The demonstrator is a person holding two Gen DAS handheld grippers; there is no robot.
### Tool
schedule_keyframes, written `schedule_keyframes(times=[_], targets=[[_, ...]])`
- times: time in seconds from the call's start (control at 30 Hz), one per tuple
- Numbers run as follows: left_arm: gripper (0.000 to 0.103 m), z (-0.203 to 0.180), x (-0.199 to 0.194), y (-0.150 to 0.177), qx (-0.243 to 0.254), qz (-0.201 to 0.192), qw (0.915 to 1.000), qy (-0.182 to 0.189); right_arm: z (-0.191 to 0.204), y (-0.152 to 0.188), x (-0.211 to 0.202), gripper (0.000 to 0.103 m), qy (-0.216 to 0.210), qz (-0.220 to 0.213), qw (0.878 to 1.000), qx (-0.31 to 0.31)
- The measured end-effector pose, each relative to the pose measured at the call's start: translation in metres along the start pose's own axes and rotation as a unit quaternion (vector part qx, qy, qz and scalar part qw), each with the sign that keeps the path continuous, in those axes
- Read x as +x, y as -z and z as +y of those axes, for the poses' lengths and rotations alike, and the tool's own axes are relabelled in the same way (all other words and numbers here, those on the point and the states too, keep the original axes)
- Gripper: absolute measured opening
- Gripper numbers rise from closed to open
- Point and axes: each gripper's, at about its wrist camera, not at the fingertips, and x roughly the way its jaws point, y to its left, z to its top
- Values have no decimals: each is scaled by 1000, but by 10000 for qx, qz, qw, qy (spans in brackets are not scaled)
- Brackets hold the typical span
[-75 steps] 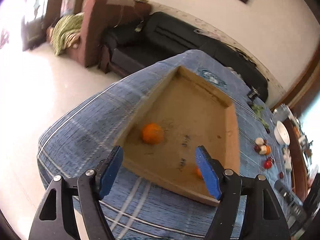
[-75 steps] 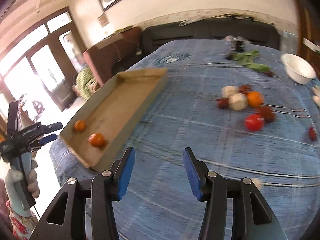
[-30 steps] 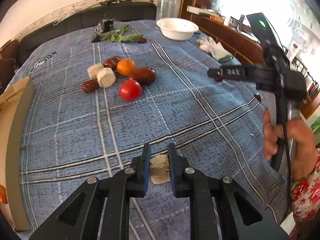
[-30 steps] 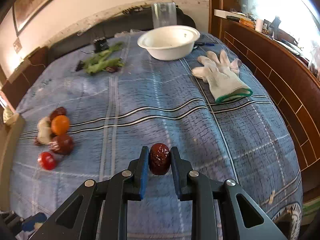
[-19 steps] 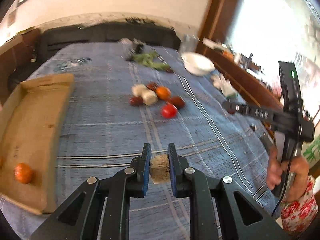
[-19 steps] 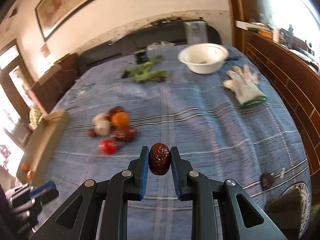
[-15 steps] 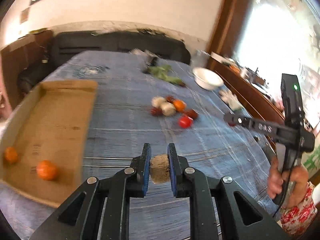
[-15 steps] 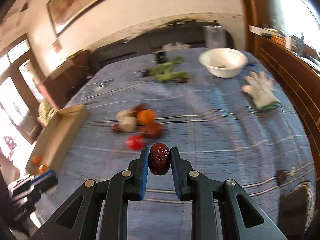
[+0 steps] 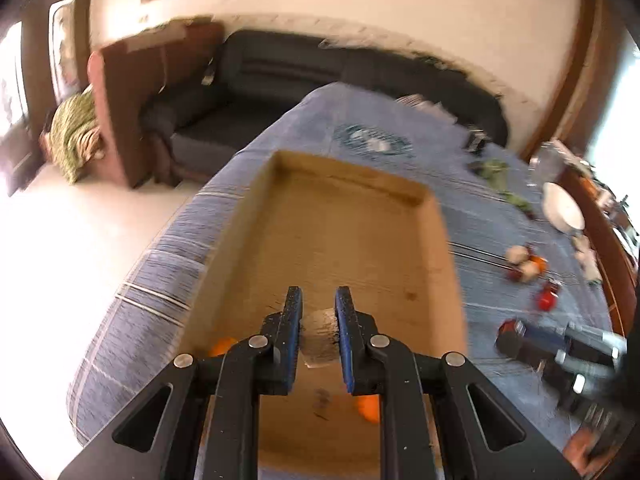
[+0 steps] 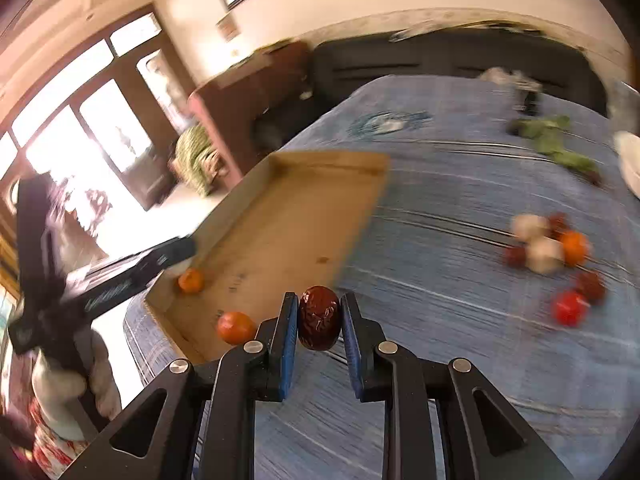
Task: Organize fruits
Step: 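Carry the white cube and red date into the box and open both tools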
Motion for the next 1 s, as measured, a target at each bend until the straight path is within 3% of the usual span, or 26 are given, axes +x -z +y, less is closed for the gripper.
schedule_keyframes(times=[0.27,0.47,0.7,0.87,1.0], targets=[[16,28,63,-16,-170,790,9962,-332,35,-16,88,25,8,697,9974,-181],[16,31,72,-4,-55,1057,9926,-593,48,-11,104,25,107,849,9954,-434],[41,31,65,-6,-170,992,9939,-458,56,-6,106,26,179,781,9949,-608],[49,30,31,-8,-336,598,9970,-361,50,-8,80,38,269,448,9966,-641],[66,28,-11,-3,-537,98,9983,-209,33,-3,45,53,292,110,9984,-474]])
